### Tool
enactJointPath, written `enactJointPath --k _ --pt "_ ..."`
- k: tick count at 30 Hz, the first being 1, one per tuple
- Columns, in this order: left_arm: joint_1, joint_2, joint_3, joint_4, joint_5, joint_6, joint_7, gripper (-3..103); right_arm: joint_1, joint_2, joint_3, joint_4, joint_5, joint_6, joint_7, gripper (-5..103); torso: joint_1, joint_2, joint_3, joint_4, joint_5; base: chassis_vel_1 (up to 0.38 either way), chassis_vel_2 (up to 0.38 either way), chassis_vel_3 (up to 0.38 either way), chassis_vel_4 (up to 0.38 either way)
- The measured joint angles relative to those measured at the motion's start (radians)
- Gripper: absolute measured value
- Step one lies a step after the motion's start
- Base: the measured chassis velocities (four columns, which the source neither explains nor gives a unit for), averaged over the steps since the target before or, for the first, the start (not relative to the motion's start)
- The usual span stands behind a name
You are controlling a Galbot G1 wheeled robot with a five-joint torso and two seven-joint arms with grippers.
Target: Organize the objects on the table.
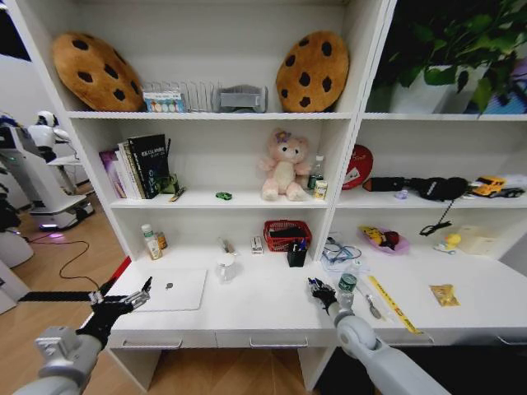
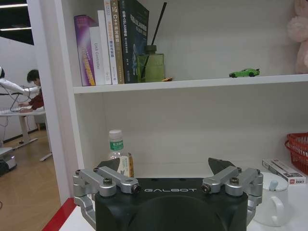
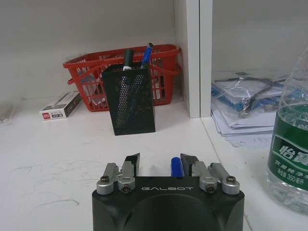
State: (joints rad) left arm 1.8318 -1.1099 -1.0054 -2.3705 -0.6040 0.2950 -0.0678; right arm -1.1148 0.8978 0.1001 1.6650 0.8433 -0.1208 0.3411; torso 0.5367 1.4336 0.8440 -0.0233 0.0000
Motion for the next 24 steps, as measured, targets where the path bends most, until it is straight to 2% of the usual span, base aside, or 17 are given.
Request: enactJointPath --k 9,10,12,13,14,17,19,20,22,24 --pt "0.0 0.0 0.0 0.0 0.0 0.0 0.0 100 -0.001 0.0 0.001 -0.002 0.022 -0.014 0.024 54 0.0 0.0 0.0 0.0 0.0 0.0 0.0 0.0 0.0" --pt "0.0 0.0 0.0 0.0 0.0 0.0 0.0 100 -0.002 0.0 0.001 -0.003 0.028 -0.019 0.029 47 0.0 0.0 0.0 0.0 0.0 0.0 0.0 0.0 0.0" --pt "0.0 0.0 0.0 0.0 0.0 0.0 0.0 100 -0.002 0.0 0.001 -0.004 0.033 -0.023 0.033 47 0.0 0.0 0.0 0.0 0.0 0.0 0.0 0.0 0.0" --pt "0.0 0.0 0.0 0.0 0.0 0.0 0.0 100 -0.002 0.0 0.001 -0.005 0.038 -0.026 0.037 42 0.0 0.0 0.0 0.0 0.0 0.0 0.0 0.0 0.0" --pt "0.0 0.0 0.0 0.0 0.0 0.0 0.0 100 -0.002 0.0 0.001 -0.005 0.038 -0.026 0.037 42 0.0 0.0 0.0 0.0 0.0 0.0 0.0 0.0 0.0" --pt "0.0 0.0 0.0 0.0 0.0 0.0 0.0 100 0.004 0.0 0.002 -0.013 0.047 -0.032 0.04 27 0.0 0.0 0.0 0.0 -0.0001 0.0 0.0 0.0 0.0" --pt "0.0 0.0 0.0 0.0 0.0 0.0 0.0 100 0.006 0.0 0.002 -0.016 0.049 -0.034 0.04 27 0.0 0.0 0.0 0.0 0.0 0.0 0.0 0.0 0.0" --pt "0.0 0.0 0.0 0.0 0.0 0.0 0.0 100 0.009 -0.001 0.002 -0.018 0.051 -0.038 0.04 16 0.0 0.0 0.0 0.0 0.0 0.0 0.0 0.0 0.0" --pt "0.0 0.0 0.0 0.0 0.0 0.0 0.0 100 0.011 -0.002 0.002 -0.018 0.053 -0.046 0.04 16 0.0 0.0 0.0 0.0 0.0 0.0 0.0 0.0 0.0" --pt "0.0 0.0 0.0 0.0 0.0 0.0 0.0 100 0.012 -0.007 0.003 -0.016 0.059 -0.06 0.04 12 0.0 0.0 0.0 0.0001 -0.0002 0.0 0.0 0.0 0.0"
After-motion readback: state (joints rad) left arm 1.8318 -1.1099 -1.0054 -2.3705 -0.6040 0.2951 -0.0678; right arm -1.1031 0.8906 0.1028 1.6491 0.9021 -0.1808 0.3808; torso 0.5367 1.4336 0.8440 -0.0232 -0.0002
